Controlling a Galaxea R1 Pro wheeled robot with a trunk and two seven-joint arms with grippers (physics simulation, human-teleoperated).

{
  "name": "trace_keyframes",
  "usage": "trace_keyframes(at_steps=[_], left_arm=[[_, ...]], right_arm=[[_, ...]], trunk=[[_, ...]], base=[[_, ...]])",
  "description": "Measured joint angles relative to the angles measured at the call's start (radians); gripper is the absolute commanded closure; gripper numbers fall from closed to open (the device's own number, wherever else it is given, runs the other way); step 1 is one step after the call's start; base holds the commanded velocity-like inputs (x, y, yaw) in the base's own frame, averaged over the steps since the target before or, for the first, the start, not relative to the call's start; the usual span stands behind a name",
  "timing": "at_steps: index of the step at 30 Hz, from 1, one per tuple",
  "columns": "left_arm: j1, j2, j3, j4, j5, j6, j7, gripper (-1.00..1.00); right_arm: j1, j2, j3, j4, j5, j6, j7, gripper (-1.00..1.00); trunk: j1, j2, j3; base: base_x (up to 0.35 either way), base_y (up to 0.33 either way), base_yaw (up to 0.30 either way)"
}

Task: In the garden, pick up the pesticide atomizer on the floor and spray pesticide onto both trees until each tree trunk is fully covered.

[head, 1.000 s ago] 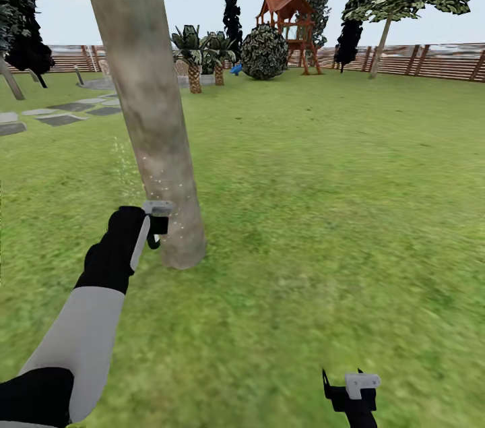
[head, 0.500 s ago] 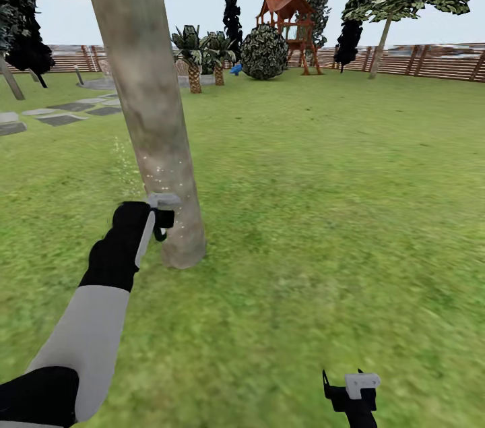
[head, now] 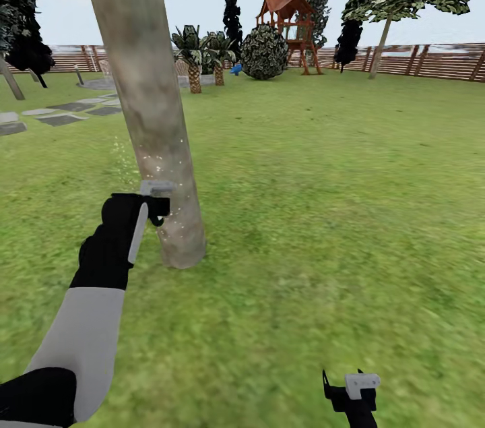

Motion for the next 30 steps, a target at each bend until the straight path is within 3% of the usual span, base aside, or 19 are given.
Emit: trace_keyframes(at_steps=[3,12,19,25,27,30], left_arm=[[0.007,-0.009,0.000,-0.011,-0.006,0.002,0.000,1.00],[0.023,0.017,0.002,0.002,-0.006,0.002,-0.001,1.00],[0.113,0.005,-0.003,0.078,-0.005,-0.002,-0.002,1.00],[0.190,0.006,-0.002,0.113,-0.009,-0.019,-0.043,1.00],[0.221,0.007,-0.001,0.132,-0.009,-0.041,-0.044,1.00],[0.280,0.016,0.009,0.179,-0.016,-0.140,-0.033,1.00]], right_arm=[[0.000,0.000,0.000,0.000,0.000,0.000,0.000,-1.00],[0.000,0.000,0.000,0.000,0.001,0.000,0.000,-1.00],[0.000,0.001,0.000,0.000,0.001,0.000,0.000,-1.00],[0.000,0.001,0.001,0.000,0.001,0.000,0.000,-1.00],[0.000,0.001,0.001,0.000,0.001,0.000,0.000,-1.00],[0.000,0.001,0.001,0.000,0.001,-0.001,0.000,-1.00]], trunk=[[0.000,0.000,0.000],[0.000,0.000,0.000],[0.000,0.000,0.000],[0.000,0.000,0.000],[0.000,0.000,0.000],[0.000,0.000,0.000]], base=[[0.000,0.000,0.000],[0.000,0.000,0.000],[0.000,0.000,0.000],[0.000,0.000,0.000],[0.000,0.000,0.000],[0.000,0.000,0.000]])
